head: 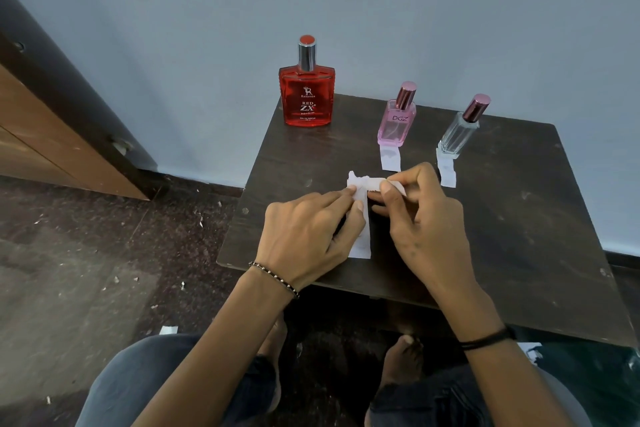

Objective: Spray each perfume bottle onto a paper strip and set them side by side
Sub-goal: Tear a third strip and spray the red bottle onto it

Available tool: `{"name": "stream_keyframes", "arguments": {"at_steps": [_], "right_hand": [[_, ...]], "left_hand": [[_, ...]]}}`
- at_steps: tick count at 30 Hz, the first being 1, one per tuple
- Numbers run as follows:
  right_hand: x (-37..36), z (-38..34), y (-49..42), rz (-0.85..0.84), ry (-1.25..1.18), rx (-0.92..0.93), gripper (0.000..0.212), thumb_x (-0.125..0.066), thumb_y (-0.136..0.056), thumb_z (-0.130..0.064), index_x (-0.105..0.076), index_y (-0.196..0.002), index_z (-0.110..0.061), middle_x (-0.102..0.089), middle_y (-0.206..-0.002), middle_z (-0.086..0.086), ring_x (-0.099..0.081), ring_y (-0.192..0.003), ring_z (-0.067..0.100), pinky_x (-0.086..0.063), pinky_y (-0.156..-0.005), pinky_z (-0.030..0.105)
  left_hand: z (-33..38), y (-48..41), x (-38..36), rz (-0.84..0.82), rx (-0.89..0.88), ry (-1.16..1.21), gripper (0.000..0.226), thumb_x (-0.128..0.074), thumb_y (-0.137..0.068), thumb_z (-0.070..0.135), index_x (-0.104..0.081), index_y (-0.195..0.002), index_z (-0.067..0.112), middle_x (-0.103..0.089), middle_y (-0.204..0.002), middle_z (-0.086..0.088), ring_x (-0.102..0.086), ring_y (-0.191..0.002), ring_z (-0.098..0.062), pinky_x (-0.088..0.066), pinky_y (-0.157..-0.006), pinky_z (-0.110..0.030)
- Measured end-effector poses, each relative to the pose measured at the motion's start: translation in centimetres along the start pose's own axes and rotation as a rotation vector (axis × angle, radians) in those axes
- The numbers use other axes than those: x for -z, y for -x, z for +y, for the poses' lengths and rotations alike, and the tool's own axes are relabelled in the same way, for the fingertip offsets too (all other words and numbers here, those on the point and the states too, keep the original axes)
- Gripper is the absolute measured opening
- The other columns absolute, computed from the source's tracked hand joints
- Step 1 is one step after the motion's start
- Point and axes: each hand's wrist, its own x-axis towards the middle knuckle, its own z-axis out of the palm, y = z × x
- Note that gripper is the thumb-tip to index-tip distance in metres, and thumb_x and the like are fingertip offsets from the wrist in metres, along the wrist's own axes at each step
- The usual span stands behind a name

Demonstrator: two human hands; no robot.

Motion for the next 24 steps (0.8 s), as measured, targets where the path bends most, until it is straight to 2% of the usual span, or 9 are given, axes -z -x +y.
{"name": "stream_keyframes", "arguments": {"at_steps": [2,7,13,17,20,22,24], "right_hand": [[0.04,-0.13,-0.01,0.003,-0.065,-0.03,0.017,-0.053,-0.102,-0.029,-0.054,-0.108,-0.012,-0.076,-0.097,0.0,-0.075,-0.086,0.0,-0.055,-0.07,0.009],[-0.15,0.02,-0.1,0.027,-0.074,-0.011,0.016,-0.052,-0.104,-0.023,-0.053,-0.109,-0.008,-0.076,-0.099,0.004,-0.076,-0.088,0.003,-0.061,-0.076,0.017],[-0.14,0.29,-0.33,0.018,0.051,0.152,0.003,-0.057,-0.102,-0.01,-0.057,-0.104,-0.008,-0.075,-0.094,0.006,-0.074,-0.078,0.006,-0.054,-0.071,0.007],[-0.35,0.47,-0.37,0.013,0.064,0.14,0.006,-0.065,-0.098,-0.011,-0.064,-0.103,-0.009,-0.076,-0.097,0.001,-0.073,-0.086,0.008,-0.059,-0.077,0.022],[-0.68,0.73,-0.45,0.044,0.031,0.1,0.005,-0.066,-0.096,-0.007,-0.065,-0.1,-0.01,-0.076,-0.095,-0.001,-0.073,-0.086,0.006,-0.06,-0.077,0.026],[-0.69,0.77,-0.53,0.119,-0.014,0.06,0.005,-0.063,-0.098,-0.005,-0.062,-0.098,-0.009,-0.075,-0.091,0.0,-0.074,-0.082,0.004,-0.061,-0.073,0.022],[-0.56,0.59,-0.55,0.179,-0.038,0.028,0.004,-0.062,-0.099,-0.005,-0.061,-0.097,-0.009,-0.075,-0.087,0.001,-0.074,-0.079,0.0,-0.058,-0.072,0.012]], "left_hand": [[0.12,-0.01,-0.05,0.013,0.009,-0.01,0.03,-0.053,-0.096,0.032,-0.081,-0.09,0.023,-0.08,-0.094,0.013,-0.069,-0.058,-0.014,-0.033,-0.039,-0.022],[0.24,-0.16,-0.09,0.027,0.003,-0.013,0.027,-0.055,-0.095,0.03,-0.082,-0.091,0.023,-0.08,-0.09,0.012,-0.07,-0.059,-0.013,-0.036,-0.038,-0.025],[0.3,-0.18,-0.13,0.012,-0.029,-0.026,0.03,-0.053,-0.098,0.03,-0.079,-0.086,0.021,-0.079,-0.092,0.012,-0.068,-0.057,-0.014,-0.034,-0.037,-0.026],[0.17,-0.29,0.05,-0.002,-0.052,-0.006,0.031,-0.051,-0.098,0.033,-0.08,-0.094,0.022,-0.08,-0.094,0.012,-0.069,-0.057,-0.014,-0.034,-0.04,-0.024],[0.24,-0.29,0.1,-0.011,-0.043,-0.008,0.03,-0.051,-0.098,0.033,-0.08,-0.095,0.023,-0.079,-0.097,0.013,-0.068,-0.057,-0.014,-0.031,-0.04,-0.023],[0.37,-0.3,0.12,-0.011,-0.028,-0.016,0.031,-0.051,-0.098,0.033,-0.08,-0.096,0.023,-0.079,-0.096,0.013,-0.068,-0.056,-0.014,-0.027,-0.042,-0.021],[0.47,-0.28,0.1,-0.007,-0.021,-0.021,0.031,-0.05,-0.098,0.033,-0.08,-0.097,0.024,-0.079,-0.093,0.014,-0.066,-0.054,-0.014,-0.023,-0.043,-0.021]]}}
